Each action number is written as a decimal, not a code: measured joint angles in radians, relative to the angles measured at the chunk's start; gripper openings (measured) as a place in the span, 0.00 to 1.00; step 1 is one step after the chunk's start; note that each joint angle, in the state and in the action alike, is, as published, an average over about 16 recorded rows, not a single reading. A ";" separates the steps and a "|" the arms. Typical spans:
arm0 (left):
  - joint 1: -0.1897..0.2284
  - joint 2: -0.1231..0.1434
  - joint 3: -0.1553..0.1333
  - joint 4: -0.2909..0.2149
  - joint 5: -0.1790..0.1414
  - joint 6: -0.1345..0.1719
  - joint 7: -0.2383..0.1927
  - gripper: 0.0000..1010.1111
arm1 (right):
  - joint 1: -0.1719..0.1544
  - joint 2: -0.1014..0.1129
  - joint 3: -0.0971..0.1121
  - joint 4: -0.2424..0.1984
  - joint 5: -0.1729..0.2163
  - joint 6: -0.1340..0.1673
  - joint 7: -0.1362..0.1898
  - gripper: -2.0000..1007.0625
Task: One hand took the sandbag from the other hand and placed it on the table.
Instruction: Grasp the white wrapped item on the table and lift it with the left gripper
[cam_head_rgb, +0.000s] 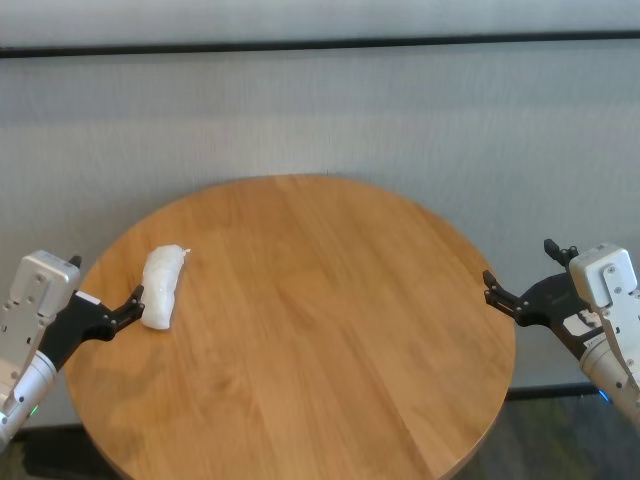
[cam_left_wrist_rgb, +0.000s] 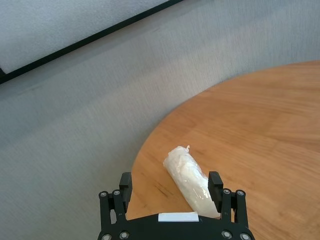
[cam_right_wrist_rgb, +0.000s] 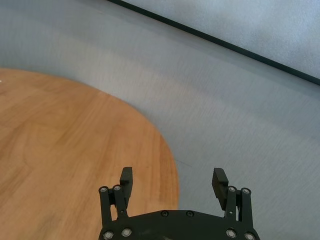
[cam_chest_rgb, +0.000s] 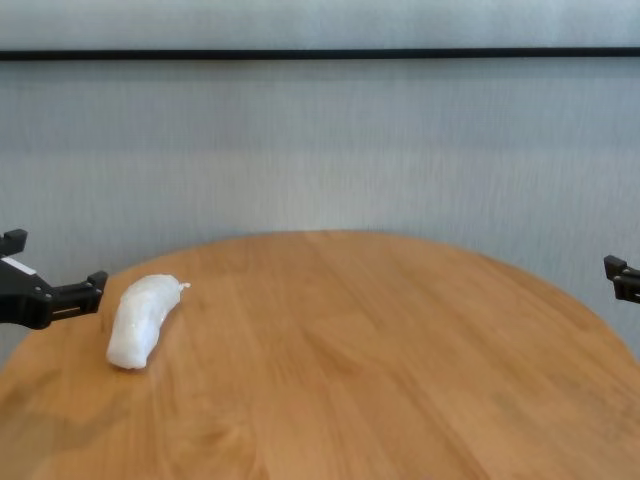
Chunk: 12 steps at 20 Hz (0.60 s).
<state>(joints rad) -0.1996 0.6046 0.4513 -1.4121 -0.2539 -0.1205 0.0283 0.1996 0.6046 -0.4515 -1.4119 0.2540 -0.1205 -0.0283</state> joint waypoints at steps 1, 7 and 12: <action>0.000 0.000 0.000 0.000 0.000 0.000 0.000 0.99 | 0.000 0.000 0.000 0.000 0.000 0.000 0.000 0.99; 0.000 0.000 0.000 0.000 0.000 0.000 0.000 0.99 | 0.000 0.000 0.000 0.000 0.000 0.000 0.000 0.99; 0.000 0.000 0.000 0.000 0.000 0.000 0.000 0.99 | 0.000 0.000 0.000 0.000 0.000 0.000 0.000 0.99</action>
<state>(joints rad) -0.1996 0.6046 0.4513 -1.4121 -0.2539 -0.1205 0.0283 0.1996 0.6046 -0.4515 -1.4119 0.2540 -0.1204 -0.0283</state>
